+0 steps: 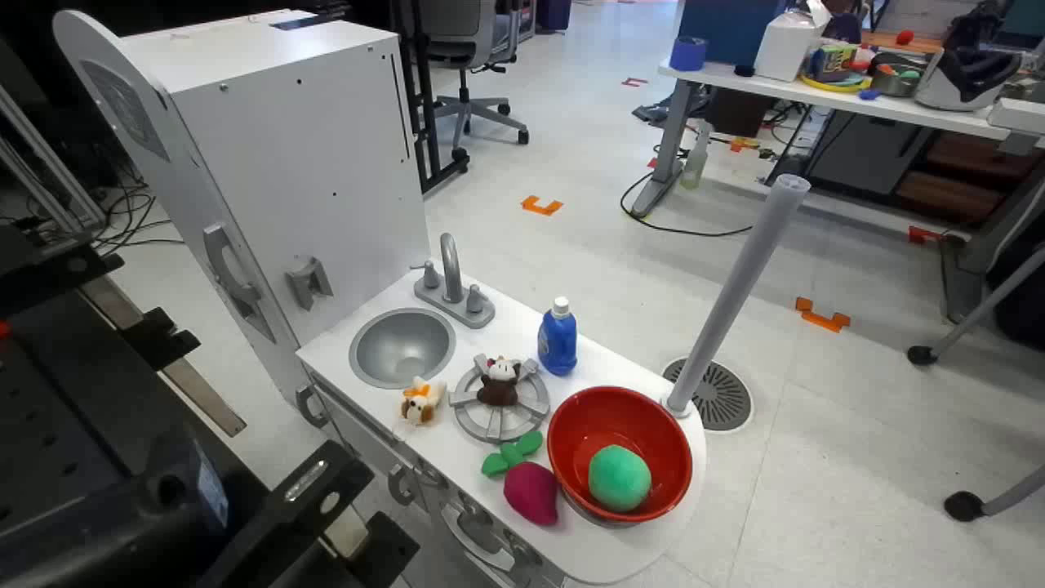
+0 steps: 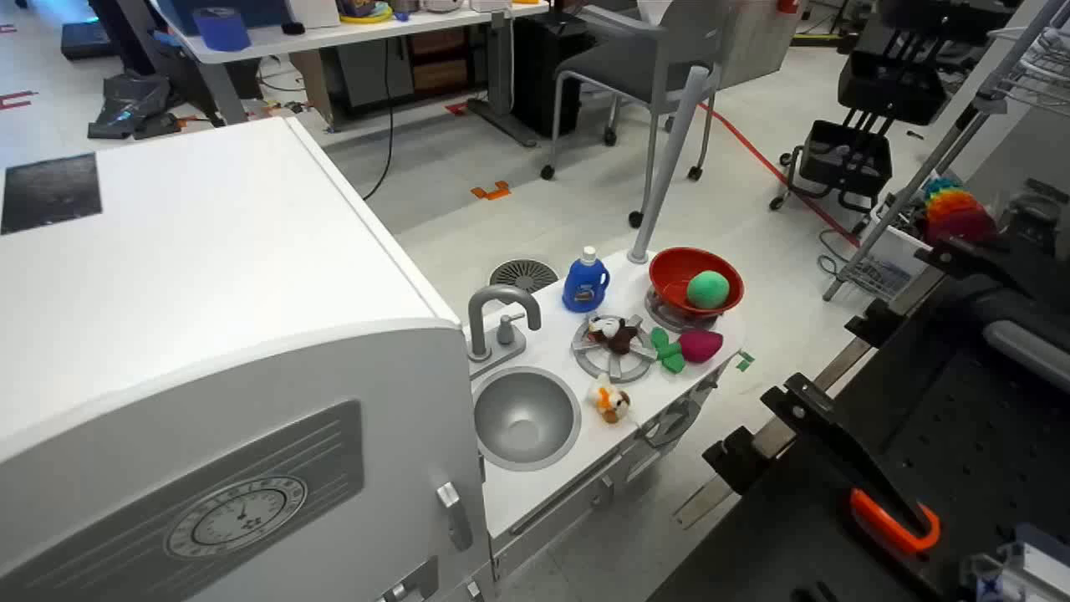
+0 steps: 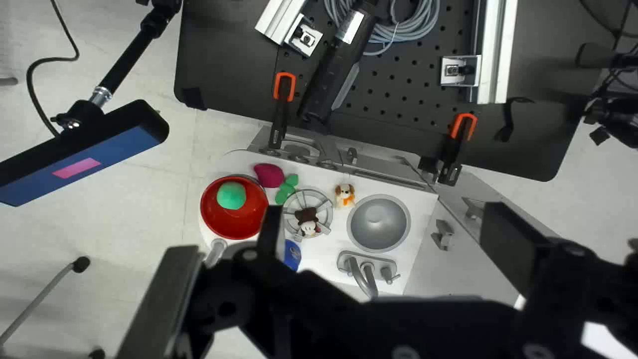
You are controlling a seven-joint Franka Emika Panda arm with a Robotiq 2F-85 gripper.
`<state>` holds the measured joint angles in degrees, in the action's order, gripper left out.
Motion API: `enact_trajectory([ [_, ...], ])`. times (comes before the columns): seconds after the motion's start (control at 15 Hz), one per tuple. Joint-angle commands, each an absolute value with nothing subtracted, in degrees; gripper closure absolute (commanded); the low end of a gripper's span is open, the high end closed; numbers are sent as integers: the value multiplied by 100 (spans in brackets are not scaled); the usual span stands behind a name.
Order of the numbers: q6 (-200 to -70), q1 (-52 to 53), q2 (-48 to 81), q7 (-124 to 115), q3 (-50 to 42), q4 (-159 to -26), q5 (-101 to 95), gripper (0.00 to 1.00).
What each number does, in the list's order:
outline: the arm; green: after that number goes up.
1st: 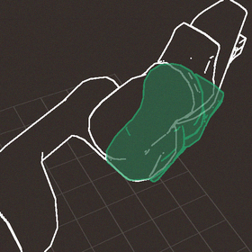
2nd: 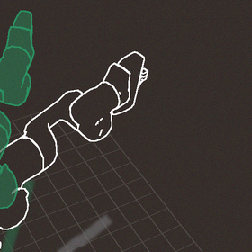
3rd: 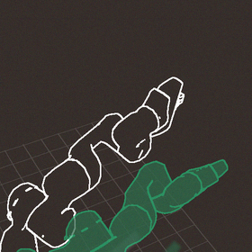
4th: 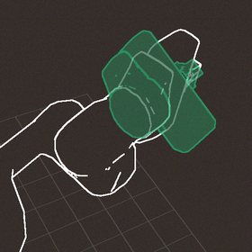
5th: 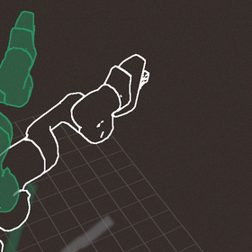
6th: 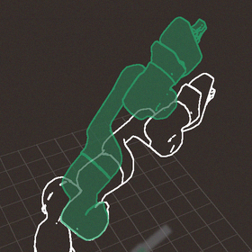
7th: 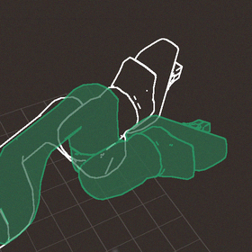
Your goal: Slide the tap to the left
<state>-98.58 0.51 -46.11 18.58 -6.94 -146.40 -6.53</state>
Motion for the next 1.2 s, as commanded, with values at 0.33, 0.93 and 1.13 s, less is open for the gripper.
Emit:
enact_trajectory([
  [0.33,-9844,84,-4610,1839,-716,-14627,-667,0],
  [0.93,-10385,163,-3446,1179,-393,-14224,-535,0],
  [1.13,-11419,130,-2414,651,-109,-14033,-647,0],
])
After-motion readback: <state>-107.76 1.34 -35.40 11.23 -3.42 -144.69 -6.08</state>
